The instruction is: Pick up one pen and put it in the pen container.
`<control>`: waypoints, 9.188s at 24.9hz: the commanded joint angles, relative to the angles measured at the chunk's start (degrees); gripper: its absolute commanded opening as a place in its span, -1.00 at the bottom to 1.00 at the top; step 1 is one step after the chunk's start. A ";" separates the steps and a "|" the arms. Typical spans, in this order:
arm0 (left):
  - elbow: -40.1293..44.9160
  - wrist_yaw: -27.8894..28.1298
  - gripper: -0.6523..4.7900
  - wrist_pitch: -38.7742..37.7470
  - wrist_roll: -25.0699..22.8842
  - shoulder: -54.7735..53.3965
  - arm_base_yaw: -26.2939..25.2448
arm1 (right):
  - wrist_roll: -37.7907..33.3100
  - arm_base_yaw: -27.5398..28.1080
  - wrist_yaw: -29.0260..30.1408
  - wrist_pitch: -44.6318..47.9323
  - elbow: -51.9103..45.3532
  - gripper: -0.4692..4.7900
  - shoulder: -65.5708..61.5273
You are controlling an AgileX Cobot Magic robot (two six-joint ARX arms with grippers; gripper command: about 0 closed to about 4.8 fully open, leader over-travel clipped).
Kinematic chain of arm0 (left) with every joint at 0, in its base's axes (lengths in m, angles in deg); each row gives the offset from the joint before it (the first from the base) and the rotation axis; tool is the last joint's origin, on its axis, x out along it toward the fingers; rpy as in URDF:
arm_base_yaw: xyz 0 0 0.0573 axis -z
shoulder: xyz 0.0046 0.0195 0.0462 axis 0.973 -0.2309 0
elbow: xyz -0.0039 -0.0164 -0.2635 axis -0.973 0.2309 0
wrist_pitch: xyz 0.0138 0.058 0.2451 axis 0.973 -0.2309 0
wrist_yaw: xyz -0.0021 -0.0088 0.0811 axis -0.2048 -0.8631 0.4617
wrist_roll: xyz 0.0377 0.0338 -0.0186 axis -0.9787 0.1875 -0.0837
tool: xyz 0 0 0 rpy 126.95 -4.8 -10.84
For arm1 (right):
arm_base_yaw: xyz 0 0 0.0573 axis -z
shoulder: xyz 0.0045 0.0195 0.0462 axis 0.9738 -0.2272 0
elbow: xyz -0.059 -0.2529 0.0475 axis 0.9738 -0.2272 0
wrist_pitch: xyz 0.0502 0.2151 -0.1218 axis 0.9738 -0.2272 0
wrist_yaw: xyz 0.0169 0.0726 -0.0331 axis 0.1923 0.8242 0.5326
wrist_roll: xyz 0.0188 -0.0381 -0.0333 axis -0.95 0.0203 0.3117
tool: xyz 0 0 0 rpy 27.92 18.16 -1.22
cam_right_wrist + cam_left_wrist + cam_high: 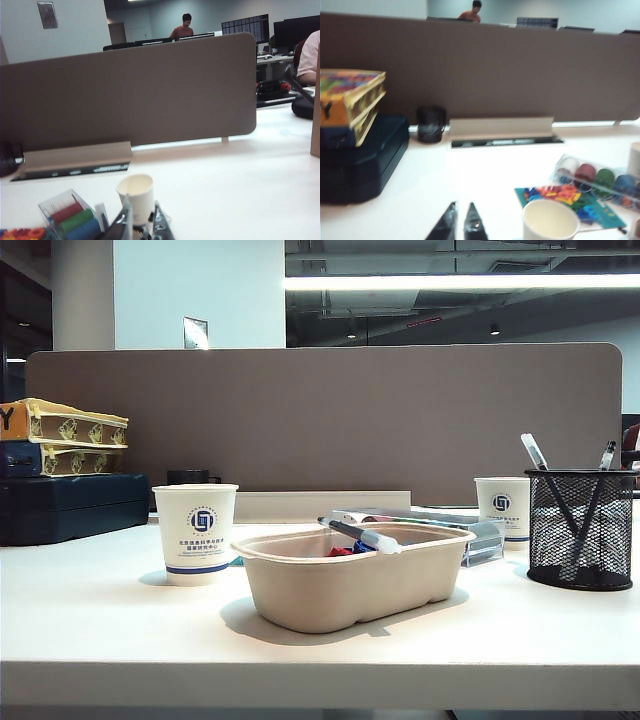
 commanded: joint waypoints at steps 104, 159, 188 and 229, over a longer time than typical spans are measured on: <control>-32.30 5.70 -0.53 -0.81 -0.35 -65.77 23.47 | 6.29 -41.77 1.18 -24.90 47.28 -0.38 -77.29; -32.39 5.73 -0.53 -5.53 -0.31 -65.75 23.47 | -2.10 -43.74 -1.88 -29.97 53.53 -0.25 -91.27; -32.39 5.73 -0.53 -5.60 -0.31 -65.75 23.47 | -2.25 -43.71 -0.07 -32.02 53.53 -0.67 -94.36; -41.20 -16.63 -0.53 8.20 32.96 -64.83 23.47 | -0.81 -38.01 0.42 -39.60 66.93 -0.67 -81.99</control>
